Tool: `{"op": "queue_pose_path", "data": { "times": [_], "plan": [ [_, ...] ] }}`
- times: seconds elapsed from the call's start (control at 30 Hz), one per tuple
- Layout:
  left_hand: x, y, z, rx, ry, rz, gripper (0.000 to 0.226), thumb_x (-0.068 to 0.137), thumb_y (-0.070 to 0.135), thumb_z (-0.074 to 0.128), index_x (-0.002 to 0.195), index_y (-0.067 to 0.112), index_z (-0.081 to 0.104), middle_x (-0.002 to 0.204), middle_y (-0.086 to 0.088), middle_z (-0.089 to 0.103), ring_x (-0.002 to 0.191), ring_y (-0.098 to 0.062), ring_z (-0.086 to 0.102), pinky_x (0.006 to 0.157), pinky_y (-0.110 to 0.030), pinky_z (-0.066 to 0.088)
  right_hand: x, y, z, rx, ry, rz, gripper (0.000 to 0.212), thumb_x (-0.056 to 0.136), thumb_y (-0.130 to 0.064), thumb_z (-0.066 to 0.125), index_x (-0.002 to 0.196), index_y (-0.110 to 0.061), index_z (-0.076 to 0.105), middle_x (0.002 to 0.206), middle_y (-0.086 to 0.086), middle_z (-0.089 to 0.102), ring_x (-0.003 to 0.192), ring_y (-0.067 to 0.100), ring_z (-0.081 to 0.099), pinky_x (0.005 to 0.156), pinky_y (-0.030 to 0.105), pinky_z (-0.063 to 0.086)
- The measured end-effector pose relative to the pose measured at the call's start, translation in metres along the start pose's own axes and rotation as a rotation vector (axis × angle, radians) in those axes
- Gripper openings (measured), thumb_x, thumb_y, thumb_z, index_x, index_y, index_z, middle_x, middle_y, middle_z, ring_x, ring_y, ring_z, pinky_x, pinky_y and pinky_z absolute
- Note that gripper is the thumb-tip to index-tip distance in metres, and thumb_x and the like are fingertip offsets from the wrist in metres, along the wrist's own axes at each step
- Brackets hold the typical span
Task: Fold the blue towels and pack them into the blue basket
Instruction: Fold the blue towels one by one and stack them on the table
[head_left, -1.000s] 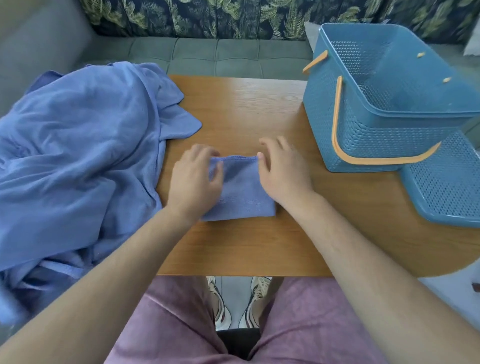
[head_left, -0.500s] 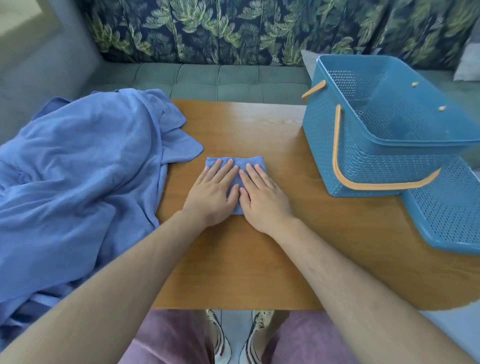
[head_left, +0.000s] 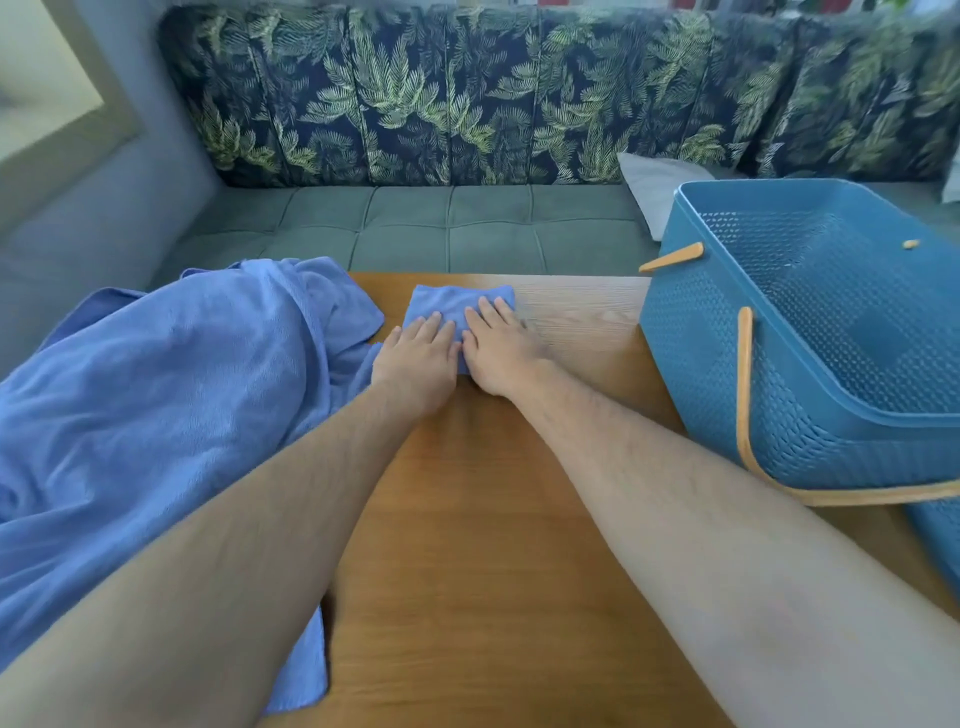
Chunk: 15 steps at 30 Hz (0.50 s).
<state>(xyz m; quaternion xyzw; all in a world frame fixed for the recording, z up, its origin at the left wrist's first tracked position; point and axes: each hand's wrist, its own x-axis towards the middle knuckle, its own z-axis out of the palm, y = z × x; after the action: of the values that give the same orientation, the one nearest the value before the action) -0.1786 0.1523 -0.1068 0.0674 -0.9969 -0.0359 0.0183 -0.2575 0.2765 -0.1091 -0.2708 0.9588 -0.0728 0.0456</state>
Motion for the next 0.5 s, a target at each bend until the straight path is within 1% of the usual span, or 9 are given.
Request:
{"op": "queue_pose_path", "data": {
  "times": [0.07,0.13,0.17,0.23,0.27,0.33,0.4,0.43,0.5],
  "plan": [
    [0.007,-0.005,-0.003,0.021,0.009,0.012,0.052,0.106,0.036,0.019,0.148,0.014,0.04,0.159,-0.006,0.033,0.146,-0.024,0.031,0.118,-0.046,0.022,0.0,-0.007,-0.014,-0.082,-0.011,0.006,0.054,0.109,-0.04,0.015,0.159,-0.021,0.02,0.169,-0.002,0.01,0.155,0.022,0.001,0.124,0.047,0.01],
    [0.002,-0.011,-0.012,-0.002,0.083,0.042,0.054,0.103,0.036,0.016,0.13,0.01,0.055,0.147,-0.009,0.047,0.137,-0.026,0.043,0.114,-0.046,0.028,-0.009,-0.015,-0.025,-0.081,0.055,-0.013,0.051,0.109,-0.04,0.018,0.157,-0.023,0.028,0.168,-0.002,0.015,0.155,0.024,0.005,0.123,0.046,0.012],
    [-0.004,-0.016,-0.018,-0.013,0.128,0.054,0.049,0.103,0.032,0.02,0.12,0.008,0.059,0.141,-0.011,0.053,0.131,-0.028,0.047,0.111,-0.045,0.03,-0.018,-0.021,-0.029,-0.057,0.107,-0.026,0.049,0.109,-0.038,0.021,0.153,-0.022,0.034,0.166,-0.002,0.022,0.154,0.025,0.011,0.121,0.045,0.017],
    [-0.023,-0.028,-0.033,-0.036,0.218,0.063,0.042,0.101,0.027,0.028,0.11,0.006,0.064,0.133,-0.012,0.059,0.125,-0.031,0.053,0.106,-0.044,0.035,-0.038,-0.039,-0.035,-0.021,0.223,-0.09,0.042,0.108,-0.036,0.029,0.142,-0.021,0.049,0.154,-0.002,0.043,0.143,0.026,0.032,0.11,0.042,0.03],
    [-0.036,-0.035,-0.041,-0.058,0.257,0.055,0.044,0.099,0.029,0.029,0.107,0.006,0.065,0.129,-0.013,0.061,0.121,-0.032,0.056,0.102,-0.044,0.039,-0.048,-0.052,-0.037,0.008,0.267,-0.137,0.039,0.106,-0.034,0.034,0.137,-0.021,0.053,0.146,-0.002,0.051,0.135,0.026,0.04,0.103,0.042,0.034],
    [-0.066,-0.048,-0.059,-0.09,0.333,0.025,0.051,0.092,0.035,0.026,0.1,0.007,0.067,0.114,-0.011,0.067,0.107,-0.034,0.061,0.088,-0.044,0.046,-0.068,-0.085,-0.042,0.108,0.291,-0.214,0.036,0.104,-0.031,0.04,0.135,-0.021,0.056,0.135,0.0,0.058,0.126,0.027,0.047,0.095,0.042,0.036],
    [-0.098,-0.066,-0.074,-0.06,0.325,-0.021,0.054,0.086,0.038,0.023,0.099,0.008,0.066,0.108,-0.009,0.065,0.101,-0.034,0.06,0.082,-0.043,0.045,-0.082,-0.123,-0.044,0.192,0.265,-0.259,0.035,0.102,-0.029,0.043,0.133,-0.02,0.058,0.129,0.003,0.061,0.121,0.029,0.049,0.092,0.041,0.037],
    [-0.112,-0.077,-0.08,-0.022,0.288,-0.06,0.05,0.086,0.037,0.027,0.103,0.009,0.065,0.111,-0.008,0.062,0.104,-0.032,0.058,0.084,-0.042,0.043,-0.089,-0.141,-0.044,0.22,0.25,-0.282,0.035,0.102,-0.028,0.045,0.132,-0.02,0.058,0.127,0.004,0.062,0.12,0.03,0.05,0.091,0.04,0.037],
    [-0.139,-0.103,-0.089,0.083,0.232,-0.152,0.036,0.09,0.03,0.043,0.113,0.01,0.062,0.122,-0.007,0.057,0.113,-0.031,0.052,0.09,-0.04,0.039,-0.099,-0.175,-0.042,0.266,0.21,-0.324,0.037,0.101,-0.03,0.048,0.134,-0.018,0.058,0.127,0.006,0.063,0.118,0.032,0.052,0.092,0.04,0.038]
  ]
}}
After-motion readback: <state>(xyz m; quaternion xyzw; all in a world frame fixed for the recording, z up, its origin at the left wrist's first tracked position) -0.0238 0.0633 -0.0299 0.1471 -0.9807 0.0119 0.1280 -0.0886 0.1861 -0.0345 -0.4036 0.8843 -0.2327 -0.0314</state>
